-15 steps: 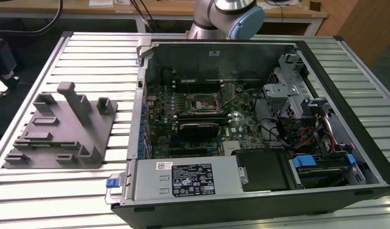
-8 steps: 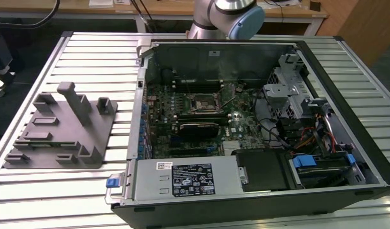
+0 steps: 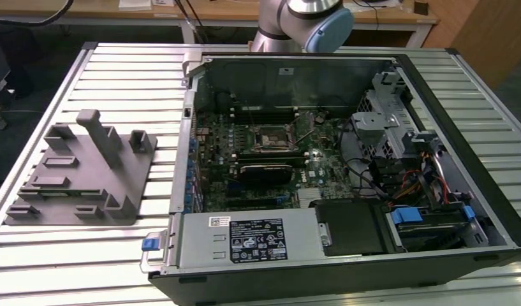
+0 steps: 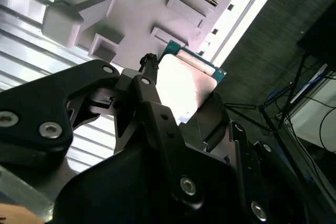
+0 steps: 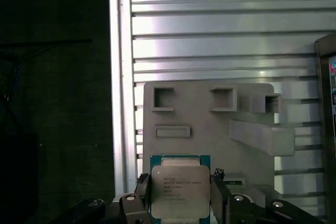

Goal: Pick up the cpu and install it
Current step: 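Pick up the cpu and move it towards the insertion slot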

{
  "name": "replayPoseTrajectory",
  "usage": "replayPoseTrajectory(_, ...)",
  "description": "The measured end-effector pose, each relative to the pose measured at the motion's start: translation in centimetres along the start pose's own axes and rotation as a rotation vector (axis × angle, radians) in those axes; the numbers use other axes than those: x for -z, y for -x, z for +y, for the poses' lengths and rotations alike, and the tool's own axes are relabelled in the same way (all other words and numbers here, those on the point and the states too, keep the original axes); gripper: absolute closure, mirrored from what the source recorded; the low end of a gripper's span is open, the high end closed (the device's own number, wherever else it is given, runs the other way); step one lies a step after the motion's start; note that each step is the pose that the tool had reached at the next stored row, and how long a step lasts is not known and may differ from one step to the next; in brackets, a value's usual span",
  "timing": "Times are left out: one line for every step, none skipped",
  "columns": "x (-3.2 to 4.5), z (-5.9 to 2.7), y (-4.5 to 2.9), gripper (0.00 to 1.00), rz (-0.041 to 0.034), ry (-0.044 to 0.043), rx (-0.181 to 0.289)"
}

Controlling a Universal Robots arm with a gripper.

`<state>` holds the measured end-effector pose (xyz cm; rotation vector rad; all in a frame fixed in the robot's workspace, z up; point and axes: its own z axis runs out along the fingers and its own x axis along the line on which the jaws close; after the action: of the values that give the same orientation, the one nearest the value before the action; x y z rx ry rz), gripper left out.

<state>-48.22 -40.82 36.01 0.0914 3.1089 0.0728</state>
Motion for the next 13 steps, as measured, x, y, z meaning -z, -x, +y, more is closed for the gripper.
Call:
replayPoseTrajectory(0.2, 0.01, 0.0, 0.46, 0.0, 0.0, 0.0)
replayPoseTrajectory(0.41, 0.02, 0.01, 0.46, 0.0001, 0.0, 0.0)
replayPoseTrajectory(0.61, 0.03, 0.02, 0.46, 0.0001, -0.0001, 0.0)
replayPoseTrajectory(0.82, 0.04, 0.02, 0.46, 0.0001, -0.0001, 0.0)
replayPoseTrajectory(1.04, 0.05, 0.03, 0.46, 0.0001, 0.0, 0.0)
replayPoseTrajectory(1.26, 0.06, 0.04, 0.46, 0.0, 0.0, 0.0)
replayPoseTrajectory(1.47, 0.07, 0.04, 0.46, 0.0, 0.0, 0.0)
replayPoseTrajectory(1.7, 0.08, 0.05, 0.46, 0.0001, 0.0, 0.0)
replayPoseTrajectory(2.2, 0.11, 0.06, 0.46, 0.0001, -0.0001, 0.0)
replayPoseTrajectory(2.42, 0.12, 0.07, 0.46, 0.0001, 0.0, 0.0)
replayPoseTrajectory(2.62, 0.13, 0.07, 0.46, 0.0001, -0.0001, 0.0)
replayPoseTrajectory(2.82, 0.14, 0.08, 0.46, 0.0001, 0.0, 0.0)
replayPoseTrajectory(3.03, 0.15, 0.09, 0.46, 0.0, 0.0, 0.0)
